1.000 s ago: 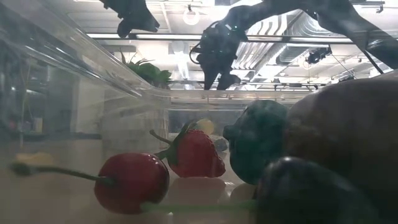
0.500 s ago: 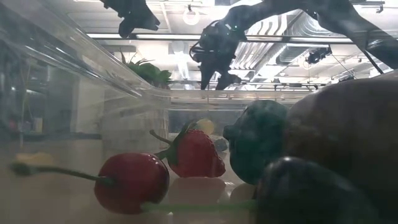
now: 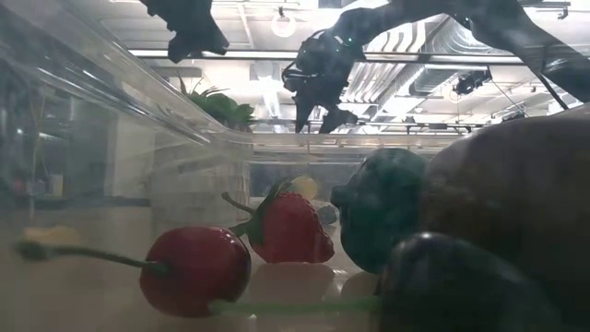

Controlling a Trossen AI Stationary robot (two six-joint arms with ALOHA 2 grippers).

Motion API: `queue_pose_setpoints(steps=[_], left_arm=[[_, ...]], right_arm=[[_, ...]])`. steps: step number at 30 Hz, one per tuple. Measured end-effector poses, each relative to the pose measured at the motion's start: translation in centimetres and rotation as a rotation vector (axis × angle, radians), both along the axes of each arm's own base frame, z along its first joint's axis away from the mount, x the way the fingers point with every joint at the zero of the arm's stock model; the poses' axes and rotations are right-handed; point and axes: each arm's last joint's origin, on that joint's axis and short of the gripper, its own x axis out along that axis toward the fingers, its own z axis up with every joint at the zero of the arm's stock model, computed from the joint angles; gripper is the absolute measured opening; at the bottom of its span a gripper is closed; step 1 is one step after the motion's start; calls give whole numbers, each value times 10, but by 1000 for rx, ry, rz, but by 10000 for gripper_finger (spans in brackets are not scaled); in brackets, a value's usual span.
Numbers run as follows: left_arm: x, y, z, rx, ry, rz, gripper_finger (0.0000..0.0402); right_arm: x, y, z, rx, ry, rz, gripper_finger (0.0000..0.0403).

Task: Pick and placing Produce into tupperware
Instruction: Put the yellow pineapple into the transparent bin

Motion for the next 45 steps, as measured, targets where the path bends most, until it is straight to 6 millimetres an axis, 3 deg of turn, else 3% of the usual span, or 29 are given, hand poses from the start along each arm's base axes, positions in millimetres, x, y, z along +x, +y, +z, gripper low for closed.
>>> queue_pose_setpoints(steps=[11, 22, 28, 38, 45], left_arm=[[0, -3, -1, -28, -18, -88, 76], [2, -9, 0, -50, -69, -286, 76], [0, -10, 0, -51, -69, -291, 76], [-1, -11, -2, -75, -56, -289, 76], [-1, -11, -2, -76, -55, -289, 76]], right_arm=[[-1, 0, 0, 125, -15, -256, 325], [13, 4, 4, 261, -155, -576, 326], [20, 7, 7, 213, -203, -686, 326], [25, -2, 13, 109, -308, -758, 326], [27, -3, 16, 127, -361, -798, 326]])
